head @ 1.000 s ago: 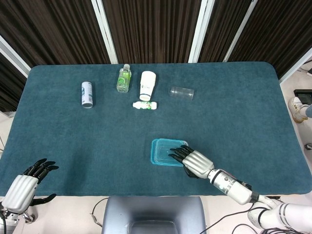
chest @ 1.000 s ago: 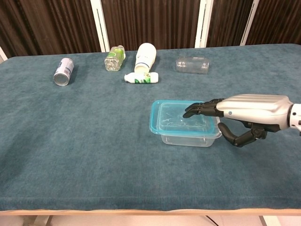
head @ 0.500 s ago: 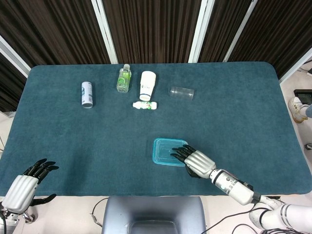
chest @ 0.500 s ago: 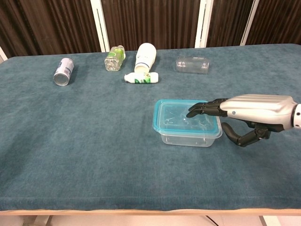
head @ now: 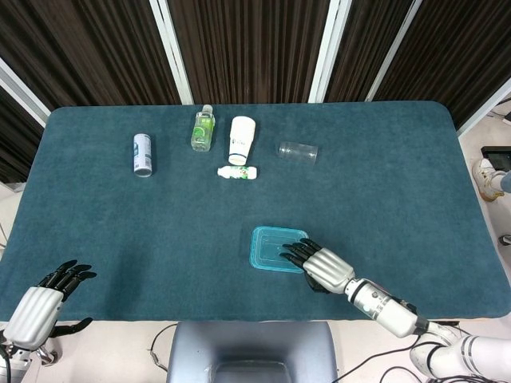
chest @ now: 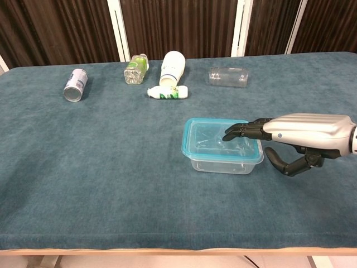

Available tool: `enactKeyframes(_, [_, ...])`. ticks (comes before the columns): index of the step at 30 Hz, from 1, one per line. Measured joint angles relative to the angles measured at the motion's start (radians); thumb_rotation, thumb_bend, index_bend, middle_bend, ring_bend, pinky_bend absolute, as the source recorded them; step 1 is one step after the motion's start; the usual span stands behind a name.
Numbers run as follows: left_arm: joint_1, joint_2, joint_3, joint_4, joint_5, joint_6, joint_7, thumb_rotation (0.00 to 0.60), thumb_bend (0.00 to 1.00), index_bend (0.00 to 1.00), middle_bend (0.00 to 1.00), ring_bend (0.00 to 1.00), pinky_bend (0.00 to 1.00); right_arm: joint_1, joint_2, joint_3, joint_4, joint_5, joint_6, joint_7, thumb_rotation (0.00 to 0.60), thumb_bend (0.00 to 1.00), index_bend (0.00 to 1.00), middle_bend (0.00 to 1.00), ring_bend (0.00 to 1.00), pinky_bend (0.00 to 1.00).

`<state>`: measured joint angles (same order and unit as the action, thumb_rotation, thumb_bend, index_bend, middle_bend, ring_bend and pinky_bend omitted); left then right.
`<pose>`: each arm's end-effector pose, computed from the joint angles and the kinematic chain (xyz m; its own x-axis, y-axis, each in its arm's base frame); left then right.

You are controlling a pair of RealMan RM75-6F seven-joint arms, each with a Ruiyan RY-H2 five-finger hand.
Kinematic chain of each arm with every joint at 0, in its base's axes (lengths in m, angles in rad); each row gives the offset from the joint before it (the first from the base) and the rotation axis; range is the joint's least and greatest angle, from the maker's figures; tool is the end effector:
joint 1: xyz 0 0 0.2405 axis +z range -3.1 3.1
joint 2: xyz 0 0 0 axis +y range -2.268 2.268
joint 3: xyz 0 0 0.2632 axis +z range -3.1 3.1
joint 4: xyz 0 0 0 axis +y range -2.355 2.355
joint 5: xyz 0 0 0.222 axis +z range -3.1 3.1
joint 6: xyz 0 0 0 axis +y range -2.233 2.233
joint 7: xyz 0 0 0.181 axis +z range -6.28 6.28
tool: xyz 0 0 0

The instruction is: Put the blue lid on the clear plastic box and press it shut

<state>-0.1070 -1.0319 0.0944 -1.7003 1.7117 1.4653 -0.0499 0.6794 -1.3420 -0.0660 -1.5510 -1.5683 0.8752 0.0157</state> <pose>-0.2884 0.1871 0.1309 0.3756 0.1639 0.9122 0.9158 -0.2168 -0.3382 -0.1928 -0.3053 -0.0355 0.5596 -0.4349 0.7055 -0.7636 -0.6013 0.2351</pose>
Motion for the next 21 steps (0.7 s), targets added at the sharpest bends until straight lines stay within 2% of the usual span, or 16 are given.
enactKeyframes(21, [-0.001, 0.000, 0.001, -0.002, -0.001, -0.004, 0.002, 0.600, 0.40, 0.27, 0.19, 0.11, 0.29, -0.011, 0.004, -0.004, 0.007, 0.002, 0.001, 0.004, 0.600, 0.99, 0.11, 0.11, 0.09, 0.11])
